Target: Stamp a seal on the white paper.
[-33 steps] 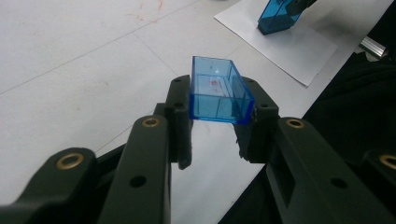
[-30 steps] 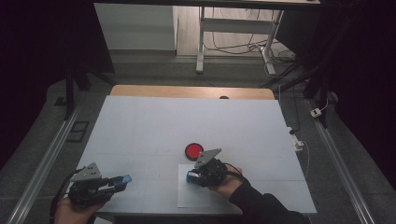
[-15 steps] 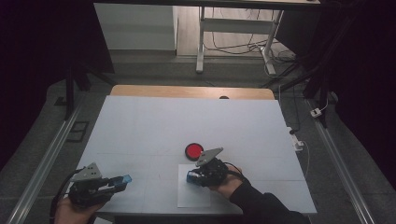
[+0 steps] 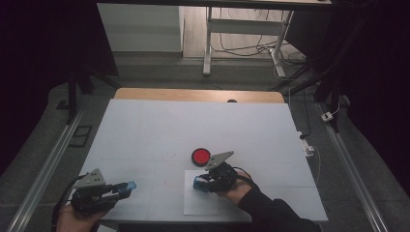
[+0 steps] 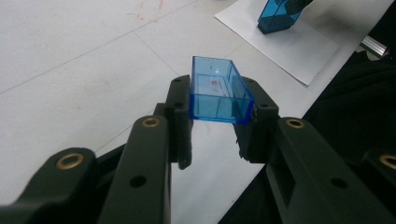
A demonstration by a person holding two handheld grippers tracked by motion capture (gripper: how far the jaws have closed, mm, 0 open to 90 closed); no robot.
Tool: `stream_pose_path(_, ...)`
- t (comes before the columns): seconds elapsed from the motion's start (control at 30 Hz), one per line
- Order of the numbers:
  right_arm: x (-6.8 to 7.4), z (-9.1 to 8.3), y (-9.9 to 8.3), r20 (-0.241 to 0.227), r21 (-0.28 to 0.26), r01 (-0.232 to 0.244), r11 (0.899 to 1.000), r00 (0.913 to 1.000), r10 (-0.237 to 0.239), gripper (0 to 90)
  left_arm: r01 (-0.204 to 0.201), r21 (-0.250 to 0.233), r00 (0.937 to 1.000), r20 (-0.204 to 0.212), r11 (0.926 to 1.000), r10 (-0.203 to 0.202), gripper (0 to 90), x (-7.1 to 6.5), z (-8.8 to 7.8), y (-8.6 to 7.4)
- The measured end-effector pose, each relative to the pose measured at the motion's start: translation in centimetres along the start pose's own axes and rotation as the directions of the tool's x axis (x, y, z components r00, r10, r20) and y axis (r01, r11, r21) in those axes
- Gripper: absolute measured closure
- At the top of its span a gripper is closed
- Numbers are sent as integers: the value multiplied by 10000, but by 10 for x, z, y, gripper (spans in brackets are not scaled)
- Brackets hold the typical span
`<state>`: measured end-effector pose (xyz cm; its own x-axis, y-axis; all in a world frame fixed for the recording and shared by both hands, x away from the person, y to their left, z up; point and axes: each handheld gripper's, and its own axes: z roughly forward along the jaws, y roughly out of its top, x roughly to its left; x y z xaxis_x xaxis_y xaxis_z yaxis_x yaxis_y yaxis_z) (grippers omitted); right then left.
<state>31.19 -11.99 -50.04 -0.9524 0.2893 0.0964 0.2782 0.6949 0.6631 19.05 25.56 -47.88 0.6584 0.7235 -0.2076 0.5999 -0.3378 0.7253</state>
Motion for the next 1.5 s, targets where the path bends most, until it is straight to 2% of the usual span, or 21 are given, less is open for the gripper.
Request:
stream_pose_path(0.3,-2,0,0,-89,-8,-101,9999,9999,101,713,-4,6,10000,-1,10000,4,683,0,0,0)
stream_pose_path(0.5,6,1,2,317,165,528,9985,9981,-533,713,0,-1,10000,4,10000,0,683,0,0,0)
stream_pose_path(0.6,11,1,3,614,326,969,9948,9932,-987,713,-10,7,10000,1,10000,10,683,0,0,0)
stream_pose_path(0.73,15,1,3,816,394,1121,9929,9900,-1150,713,-8,9,10000,5,10000,8,683,0,0,0)
stream_pose_path(1.0,8,0,2,428,219,692,9974,9966,-701,710,6,-10,10000,13,10000,-6,683,0,0,0)
stream_pose_path(1.23,5,-1,3,331,291,558,9980,9978,-567,707,23,-33,10000,9,10000,-23,683,0,0,0)
stream_pose_path(1.37,4,-3,3,267,161,326,9993,9991,-330,707,41,-50,10000,9,10000,-41,683,1,0,0)
stream_pose_path(1.5,4,-7,6,200,-226,173,9996,9997,-169,707,42,-51,10000,9,10000,-42,683,1,0,0)
